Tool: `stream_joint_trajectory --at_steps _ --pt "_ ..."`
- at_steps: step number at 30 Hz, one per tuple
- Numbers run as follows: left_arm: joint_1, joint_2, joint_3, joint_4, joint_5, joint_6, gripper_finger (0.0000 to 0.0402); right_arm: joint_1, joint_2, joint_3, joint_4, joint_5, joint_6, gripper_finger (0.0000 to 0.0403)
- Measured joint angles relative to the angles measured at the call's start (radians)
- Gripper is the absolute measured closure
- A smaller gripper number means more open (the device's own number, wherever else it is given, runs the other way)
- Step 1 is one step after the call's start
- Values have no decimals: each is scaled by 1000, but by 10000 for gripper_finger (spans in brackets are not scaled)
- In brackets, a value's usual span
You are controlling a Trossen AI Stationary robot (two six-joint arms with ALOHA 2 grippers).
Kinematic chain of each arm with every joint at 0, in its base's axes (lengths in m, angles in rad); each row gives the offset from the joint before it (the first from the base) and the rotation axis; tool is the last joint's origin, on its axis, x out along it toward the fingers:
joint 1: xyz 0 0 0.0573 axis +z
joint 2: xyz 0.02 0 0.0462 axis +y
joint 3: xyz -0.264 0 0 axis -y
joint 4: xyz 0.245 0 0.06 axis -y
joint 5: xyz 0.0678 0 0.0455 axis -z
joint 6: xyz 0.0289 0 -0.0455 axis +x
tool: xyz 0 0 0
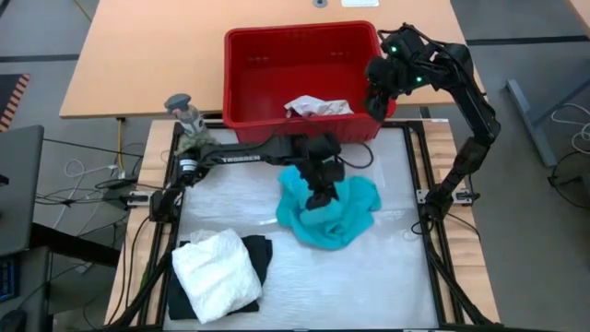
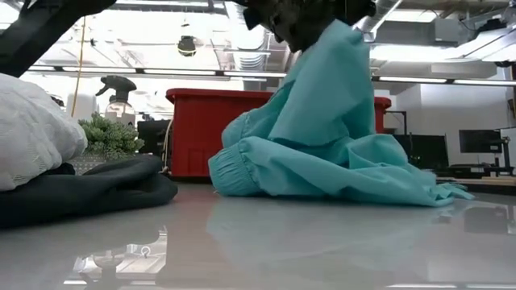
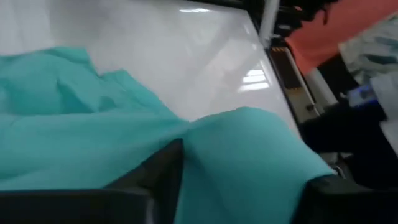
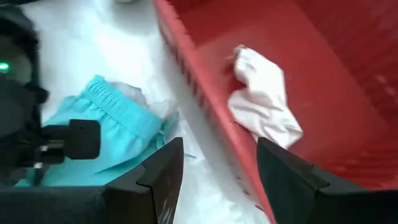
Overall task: Fold Laundry from Bin
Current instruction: Fold the blue shorts
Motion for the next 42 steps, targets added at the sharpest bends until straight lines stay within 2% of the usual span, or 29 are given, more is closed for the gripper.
stream_joint_trajectory --at_steps 5,9,12,14,16,17,24,29,32,37,42 --pt "17 -49 0 -66 7 44 146 14 0 0 0 -26 -1 169" --pt "3 -103 1 -90 44 71 112 12 4 0 5 -54 -2 165" --pt "-3 -145 0 -101 19 41 106 17 4 -14 11 -79 -1 165" --pt "-7 -183 0 -93 -99 51 106 26 4 -21 2 -80 5 165" --pt "-24 -204 4 -80 -225 124 106 26 5 -33 9 -80 5 165" --pt "-38 -205 5 -78 -254 160 106 26 5 -39 12 -82 5 165" --pt "-92 -165 -1 -167 -186 329 93 35 5 -106 29 -109 40 165" --pt "-108 -165 1 -271 -313 523 67 45 5 -152 34 -117 56 164" --pt "-109 -177 0 -355 -412 466 57 57 5 -177 32 -160 68 164" --pt "-64 -295 20 -556 -411 411 57 116 5 -231 77 -179 69 165" --pt "-28 -461 22 -612 -485 300 57 222 4 -369 278 -179 45 165"
